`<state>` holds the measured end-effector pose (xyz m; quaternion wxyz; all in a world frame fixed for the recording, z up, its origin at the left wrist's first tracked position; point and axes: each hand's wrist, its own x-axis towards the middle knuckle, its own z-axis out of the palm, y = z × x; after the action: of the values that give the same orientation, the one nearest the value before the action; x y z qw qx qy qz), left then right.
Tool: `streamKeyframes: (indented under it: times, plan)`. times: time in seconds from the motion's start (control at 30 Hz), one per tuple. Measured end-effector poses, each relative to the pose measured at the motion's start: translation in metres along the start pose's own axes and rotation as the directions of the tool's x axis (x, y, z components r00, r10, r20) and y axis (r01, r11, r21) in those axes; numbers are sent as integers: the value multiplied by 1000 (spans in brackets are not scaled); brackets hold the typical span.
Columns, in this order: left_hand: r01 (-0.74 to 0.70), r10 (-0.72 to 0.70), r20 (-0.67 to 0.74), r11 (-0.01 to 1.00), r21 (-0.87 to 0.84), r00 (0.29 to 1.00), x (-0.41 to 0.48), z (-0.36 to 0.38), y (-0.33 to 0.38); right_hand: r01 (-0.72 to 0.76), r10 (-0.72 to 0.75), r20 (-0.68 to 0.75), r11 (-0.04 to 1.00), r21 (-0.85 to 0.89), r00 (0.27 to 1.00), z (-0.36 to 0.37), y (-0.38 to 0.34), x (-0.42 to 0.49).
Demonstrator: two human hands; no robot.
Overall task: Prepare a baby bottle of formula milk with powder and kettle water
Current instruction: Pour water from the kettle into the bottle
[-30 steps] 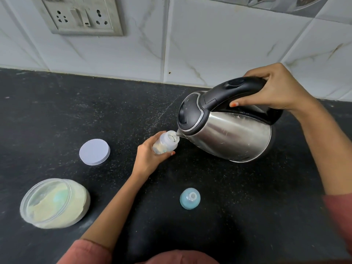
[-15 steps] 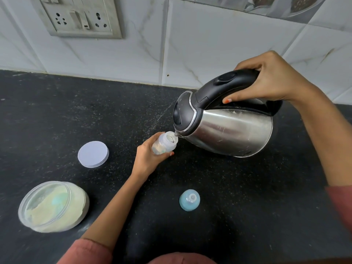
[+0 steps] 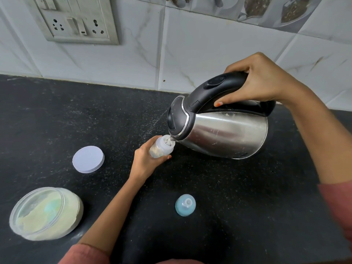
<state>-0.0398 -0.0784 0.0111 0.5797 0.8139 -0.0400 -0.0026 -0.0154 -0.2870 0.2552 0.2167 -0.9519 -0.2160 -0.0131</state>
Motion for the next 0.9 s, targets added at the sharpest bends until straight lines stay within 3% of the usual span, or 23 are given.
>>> streamKeyframes:
  times: [0.9]
  plan:
    - [-15,15,-15,1000,-16,1000,-3,-2,0,18,-18,-6,1000,-24,1000,-10,1,-3]
